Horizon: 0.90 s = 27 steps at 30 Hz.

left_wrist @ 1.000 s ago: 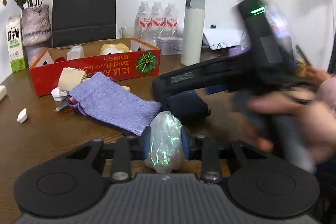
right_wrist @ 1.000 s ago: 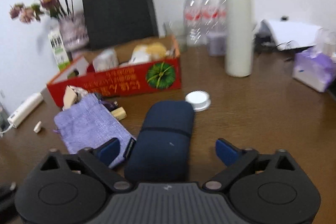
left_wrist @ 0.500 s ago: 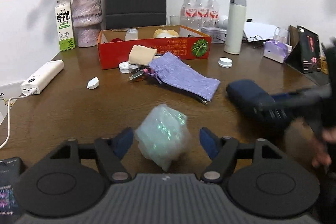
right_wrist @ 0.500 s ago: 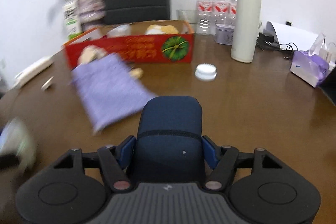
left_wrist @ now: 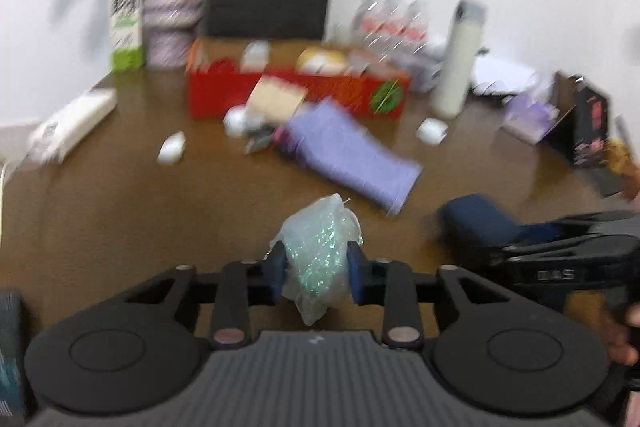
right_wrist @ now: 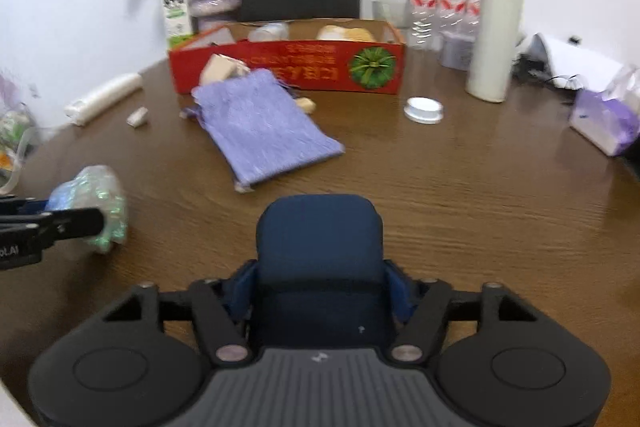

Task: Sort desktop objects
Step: 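Grasp the navy zip pouch with the right tool while the left tool grasps the plastic bag, then lower the pouch with the right tool while the left tool lowers the bag into the box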

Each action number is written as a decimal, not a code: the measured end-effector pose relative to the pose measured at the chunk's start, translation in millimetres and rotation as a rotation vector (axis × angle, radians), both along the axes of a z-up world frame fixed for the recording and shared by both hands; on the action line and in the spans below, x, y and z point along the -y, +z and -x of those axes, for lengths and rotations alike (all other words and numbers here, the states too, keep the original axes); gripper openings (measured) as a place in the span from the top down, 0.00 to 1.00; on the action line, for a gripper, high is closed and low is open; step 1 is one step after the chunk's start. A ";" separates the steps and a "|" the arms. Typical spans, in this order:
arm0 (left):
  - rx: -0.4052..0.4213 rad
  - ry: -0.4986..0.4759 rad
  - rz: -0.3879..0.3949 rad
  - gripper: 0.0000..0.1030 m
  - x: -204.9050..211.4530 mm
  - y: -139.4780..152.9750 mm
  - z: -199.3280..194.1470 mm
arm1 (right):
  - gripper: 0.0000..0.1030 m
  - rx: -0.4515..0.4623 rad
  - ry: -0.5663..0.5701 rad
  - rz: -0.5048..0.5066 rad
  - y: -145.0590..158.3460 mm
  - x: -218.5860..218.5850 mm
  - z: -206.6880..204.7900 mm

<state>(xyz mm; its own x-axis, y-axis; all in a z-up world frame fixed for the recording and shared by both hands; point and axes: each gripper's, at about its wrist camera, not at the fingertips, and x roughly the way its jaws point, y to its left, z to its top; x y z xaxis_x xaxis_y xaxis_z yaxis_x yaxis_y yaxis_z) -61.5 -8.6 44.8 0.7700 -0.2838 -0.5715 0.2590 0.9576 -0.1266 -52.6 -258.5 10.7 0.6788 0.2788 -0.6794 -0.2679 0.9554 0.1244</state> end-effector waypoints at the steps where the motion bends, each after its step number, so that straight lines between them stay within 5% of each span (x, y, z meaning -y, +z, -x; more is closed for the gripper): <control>1: 0.044 -0.015 -0.006 0.71 -3.0 18.1 -6.6 | 0.40 0.014 0.012 -0.043 9.7 3.5 -8.1; 4: 0.170 0.010 -0.063 0.70 -12.2 69.2 -44.2 | 0.40 0.130 0.009 -0.050 50.6 3.5 -49.7; 7: 0.204 0.027 -0.116 0.70 -14.4 104.4 -119.7 | 0.40 0.191 -0.004 -0.015 85.9 -7.9 -118.6; 11: 0.008 -0.043 -0.257 0.69 1.6 87.0 -259.9 | 0.40 0.014 -0.005 0.120 91.8 -39.0 -267.5; 15: -0.172 0.066 -0.324 0.69 -1.7 39.3 -360.6 | 0.40 -0.164 -0.042 0.358 53.0 -70.5 -366.3; 19: -0.147 0.100 -0.432 0.54 2.8 13.1 -386.4 | 0.39 -0.158 -0.036 0.399 37.0 -82.3 -388.4; 23: -0.055 0.101 -0.476 0.35 9.7 1.6 -381.5 | 0.33 -0.152 -0.030 0.248 28.6 -68.2 -404.5; 27: -0.037 0.082 -0.492 0.35 12.4 -8.6 -385.4 | 0.32 -0.135 -0.061 0.169 17.4 -58.3 -406.2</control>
